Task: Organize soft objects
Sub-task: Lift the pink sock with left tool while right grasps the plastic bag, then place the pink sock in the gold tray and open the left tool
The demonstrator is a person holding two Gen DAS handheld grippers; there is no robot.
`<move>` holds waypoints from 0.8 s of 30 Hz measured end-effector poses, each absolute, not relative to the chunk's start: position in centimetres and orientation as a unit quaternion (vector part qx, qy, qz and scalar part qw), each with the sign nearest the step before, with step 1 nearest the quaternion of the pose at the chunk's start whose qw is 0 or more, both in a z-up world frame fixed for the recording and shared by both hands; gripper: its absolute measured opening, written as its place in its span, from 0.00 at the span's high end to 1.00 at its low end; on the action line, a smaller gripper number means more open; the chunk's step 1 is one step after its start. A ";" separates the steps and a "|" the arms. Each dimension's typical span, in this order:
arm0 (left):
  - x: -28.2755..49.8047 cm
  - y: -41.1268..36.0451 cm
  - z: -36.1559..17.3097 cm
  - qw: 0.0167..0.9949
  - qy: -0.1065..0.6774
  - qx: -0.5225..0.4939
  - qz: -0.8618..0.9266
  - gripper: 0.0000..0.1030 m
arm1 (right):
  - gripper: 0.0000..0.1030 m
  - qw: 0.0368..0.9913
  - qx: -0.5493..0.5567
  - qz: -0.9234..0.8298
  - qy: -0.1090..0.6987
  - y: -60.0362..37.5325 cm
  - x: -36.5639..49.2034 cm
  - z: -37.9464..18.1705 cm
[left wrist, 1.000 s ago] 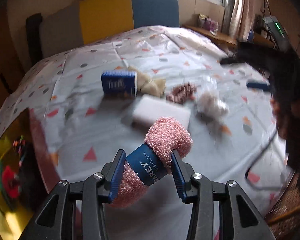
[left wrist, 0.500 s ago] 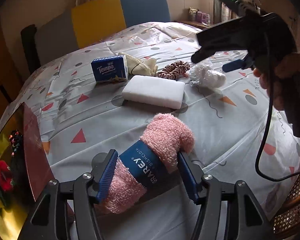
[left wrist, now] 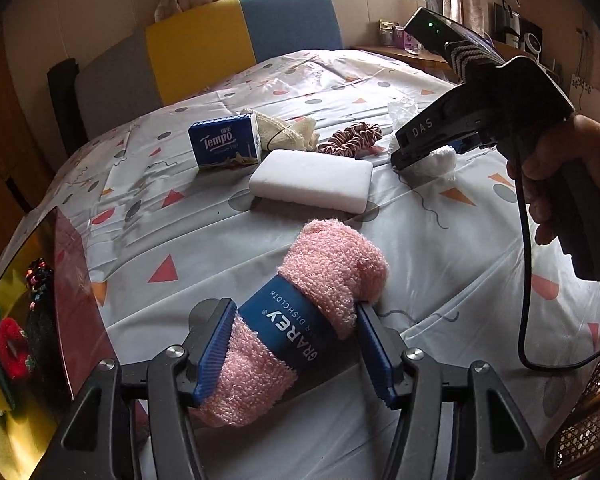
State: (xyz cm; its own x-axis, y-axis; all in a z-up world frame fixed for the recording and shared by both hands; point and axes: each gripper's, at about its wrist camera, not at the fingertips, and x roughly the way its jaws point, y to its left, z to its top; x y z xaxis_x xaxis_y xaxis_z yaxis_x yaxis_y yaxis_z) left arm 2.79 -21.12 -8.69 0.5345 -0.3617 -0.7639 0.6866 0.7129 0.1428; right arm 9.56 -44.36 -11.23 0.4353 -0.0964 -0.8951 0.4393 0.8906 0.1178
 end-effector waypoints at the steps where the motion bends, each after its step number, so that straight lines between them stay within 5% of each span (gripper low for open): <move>1: 2.7 -21.1 -8.7 0.849 0.368 0.220 -0.308 0.42 | 0.57 0.830 0.164 -0.161 0.508 -44.3 9.6 -11.2; 8: 2.8 -20.4 -8.2 0.857 0.367 0.197 -0.302 0.54 | 0.60 0.835 0.117 -0.166 0.512 -43.1 10.1 -11.2; 24: 5.2 -12.5 0.5 0.871 0.394 -0.001 -0.293 0.55 | 0.60 0.846 0.083 -0.166 0.500 -42.5 10.0 -11.1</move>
